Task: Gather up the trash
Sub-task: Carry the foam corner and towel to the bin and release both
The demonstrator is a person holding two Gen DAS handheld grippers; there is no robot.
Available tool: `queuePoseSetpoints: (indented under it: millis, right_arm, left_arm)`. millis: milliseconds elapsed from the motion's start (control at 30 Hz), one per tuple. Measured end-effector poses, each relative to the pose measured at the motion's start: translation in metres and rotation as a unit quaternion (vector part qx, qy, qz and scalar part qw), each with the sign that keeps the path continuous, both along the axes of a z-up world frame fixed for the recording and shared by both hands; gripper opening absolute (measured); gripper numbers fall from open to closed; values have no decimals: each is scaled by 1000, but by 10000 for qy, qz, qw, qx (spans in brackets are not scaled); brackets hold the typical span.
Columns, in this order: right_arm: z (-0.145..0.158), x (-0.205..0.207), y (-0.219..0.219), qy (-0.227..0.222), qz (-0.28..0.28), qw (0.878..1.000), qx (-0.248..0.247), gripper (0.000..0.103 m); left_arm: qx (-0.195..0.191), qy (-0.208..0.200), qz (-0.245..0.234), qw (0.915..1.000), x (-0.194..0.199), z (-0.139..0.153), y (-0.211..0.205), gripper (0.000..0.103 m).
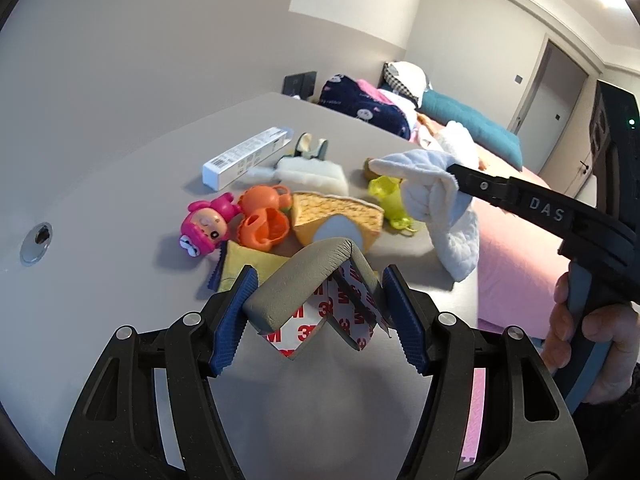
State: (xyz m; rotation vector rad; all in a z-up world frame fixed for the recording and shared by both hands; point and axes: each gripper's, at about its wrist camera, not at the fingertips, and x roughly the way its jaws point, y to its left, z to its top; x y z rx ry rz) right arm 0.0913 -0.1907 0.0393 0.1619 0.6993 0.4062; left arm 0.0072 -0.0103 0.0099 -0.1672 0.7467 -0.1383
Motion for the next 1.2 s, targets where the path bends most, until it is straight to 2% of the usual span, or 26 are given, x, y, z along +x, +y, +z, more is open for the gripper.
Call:
queuePoseSetpoints:
  millis: [300, 633, 833, 1200]
  right_arm:
    - [19, -31, -55, -224, -390, 9990, -37, 12]
    - [15, -56, -120, -166, -957, 9952, -74, 12]
    - [7, -66, -155, -29, -1317, 9912, -156, 12]
    - [-20, -73, -208, 389, -1845, 9818, -216, 13]
  left_arm:
    - [43, -99, -387, 9992, -6, 12, -49, 63]
    - [105, -37, -1042, 9945, -9, 11, -115, 63]
    - [154, 75, -1508, 9884, -6, 4, -157, 64]
    - [320, 469, -2181, 9743, -3, -27, -219, 64]
